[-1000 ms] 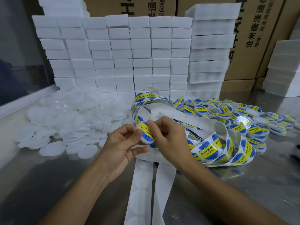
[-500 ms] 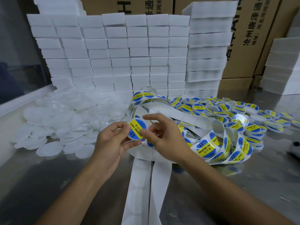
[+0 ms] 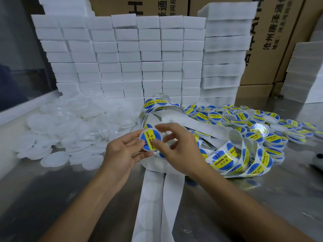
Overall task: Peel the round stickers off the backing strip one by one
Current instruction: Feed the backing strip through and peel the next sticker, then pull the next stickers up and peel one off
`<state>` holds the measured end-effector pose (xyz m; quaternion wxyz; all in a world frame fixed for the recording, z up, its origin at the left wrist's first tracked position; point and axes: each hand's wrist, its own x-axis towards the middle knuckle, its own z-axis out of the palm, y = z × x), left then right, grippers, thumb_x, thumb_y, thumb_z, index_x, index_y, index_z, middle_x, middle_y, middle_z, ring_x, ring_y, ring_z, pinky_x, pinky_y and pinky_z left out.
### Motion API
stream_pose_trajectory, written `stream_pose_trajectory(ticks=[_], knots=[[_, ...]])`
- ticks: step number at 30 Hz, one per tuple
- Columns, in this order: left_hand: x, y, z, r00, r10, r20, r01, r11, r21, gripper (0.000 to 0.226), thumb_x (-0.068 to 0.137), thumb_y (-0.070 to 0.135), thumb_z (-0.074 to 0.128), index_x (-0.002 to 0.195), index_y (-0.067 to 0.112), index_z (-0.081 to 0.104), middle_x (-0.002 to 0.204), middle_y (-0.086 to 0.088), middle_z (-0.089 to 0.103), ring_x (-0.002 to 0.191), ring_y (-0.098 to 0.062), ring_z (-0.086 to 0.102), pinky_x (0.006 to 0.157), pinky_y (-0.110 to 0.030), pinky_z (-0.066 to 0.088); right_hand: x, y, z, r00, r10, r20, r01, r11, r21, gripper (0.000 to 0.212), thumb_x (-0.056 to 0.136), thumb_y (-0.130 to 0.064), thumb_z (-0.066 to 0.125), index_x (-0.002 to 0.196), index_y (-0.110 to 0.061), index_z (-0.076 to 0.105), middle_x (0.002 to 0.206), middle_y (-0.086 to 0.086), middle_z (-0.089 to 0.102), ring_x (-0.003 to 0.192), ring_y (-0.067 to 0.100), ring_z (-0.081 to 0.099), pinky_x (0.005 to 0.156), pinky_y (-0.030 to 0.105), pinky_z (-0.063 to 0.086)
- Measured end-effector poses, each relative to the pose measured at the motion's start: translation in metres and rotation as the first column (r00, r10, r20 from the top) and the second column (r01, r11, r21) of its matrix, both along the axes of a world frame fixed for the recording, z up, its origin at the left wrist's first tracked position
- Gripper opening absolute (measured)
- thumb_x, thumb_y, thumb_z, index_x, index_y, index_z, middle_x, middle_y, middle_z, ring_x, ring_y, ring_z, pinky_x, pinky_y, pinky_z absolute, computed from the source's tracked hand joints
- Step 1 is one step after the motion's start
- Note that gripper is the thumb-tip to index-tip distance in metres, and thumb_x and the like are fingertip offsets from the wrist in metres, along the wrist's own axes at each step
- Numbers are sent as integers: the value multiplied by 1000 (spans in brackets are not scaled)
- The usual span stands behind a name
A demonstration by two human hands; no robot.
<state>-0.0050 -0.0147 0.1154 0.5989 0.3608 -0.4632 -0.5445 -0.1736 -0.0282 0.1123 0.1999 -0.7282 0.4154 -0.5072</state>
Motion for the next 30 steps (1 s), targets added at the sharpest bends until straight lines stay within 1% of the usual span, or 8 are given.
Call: stream_pose_trajectory(ticks=[4, 12, 16, 19, 22, 24, 28, 30], knots=[[-1, 3, 0, 1000, 24, 18, -24, 1000, -12, 18, 85, 13, 64, 102, 10, 72, 95, -14, 76, 85, -26, 74, 66, -25, 58, 2, 2, -3, 987, 21, -160, -56, 974, -217, 51, 79, -35, 81, 124, -17, 65, 120, -5, 57, 102, 4, 58, 78, 16, 49], [-5, 6, 1, 993, 41, 110, -31, 995, -91, 28, 76, 33, 67, 88, 10, 75, 83, -18, 75, 72, -27, 74, 61, -27, 58, -10, -5, 4, 987, -5, -158, -34, 970, -242, 43, 78, -34, 81, 116, -15, 70, 109, -1, 67, 100, 7, 59, 82, 14, 41], [-8, 4, -7, 942, 128, 311, -92, 987, -130, 23, 78, 38, 70, 76, 15, 72, 64, -11, 70, 53, -22, 66, 50, -25, 53, -42, -21, 20, 982, -191, 15, 190, 965, -179, 33, 79, -38, 80, 106, -25, 69, 108, -14, 66, 98, 2, 59, 76, 13, 45], [-11, 0, -16, 861, 191, 471, -129, 978, -163, 7, 85, 30, 71, 90, 30, 65, 71, -1, 73, 56, -16, 67, 51, -27, 52, -75, -48, 28, 897, -429, 106, 435, 899, -45, 27, 79, -45, 77, 97, -26, 68, 106, -9, 64, 92, 1, 60, 76, 28, 52], [-12, -1, -24, 809, 206, 550, -112, 974, -198, 42, 84, 34, 71, 115, 51, 48, 83, 12, 73, 64, -12, 70, 60, -30, 58, -101, -81, 29, 826, -564, 9, 561, 823, 88, 30, 80, -48, 75, 94, -23, 68, 107, 0, 67, 91, 15, 64, 75, 34, 52], [-11, -3, -27, 787, 211, 580, -109, 972, -207, 50, 84, 37, 71, 123, 57, 45, 94, 15, 72, 72, -9, 71, 65, -31, 59, -113, -99, 27, 795, -604, -60, 607, 788, 106, 30, 81, -45, 75, 94, -19, 68, 102, 1, 69, 86, 18, 63, 71, 32, 48], [-11, -7, -32, 759, 226, 611, -150, 973, -174, 26, 88, 36, 67, 110, 48, 61, 96, 23, 70, 76, -5, 69, 74, -45, 59, -130, -124, 21, 701, -668, -248, 703, 706, 85, 31, 83, -42, 72, 98, -14, 68, 102, 7, 67, 89, 25, 62, 70, 34, 47], [-11, -8, -34, 764, 253, 594, -193, 968, -163, 19, 89, 33, 66, 102, 47, 66, 85, 10, 73, 73, -14, 69, 73, -48, 59, -135, -132, 18, 680, -663, -313, 716, 691, 94, 30, 85, -40, 71, 98, -14, 67, 105, 9, 64, 92, 28, 61, 70, 34, 46]])
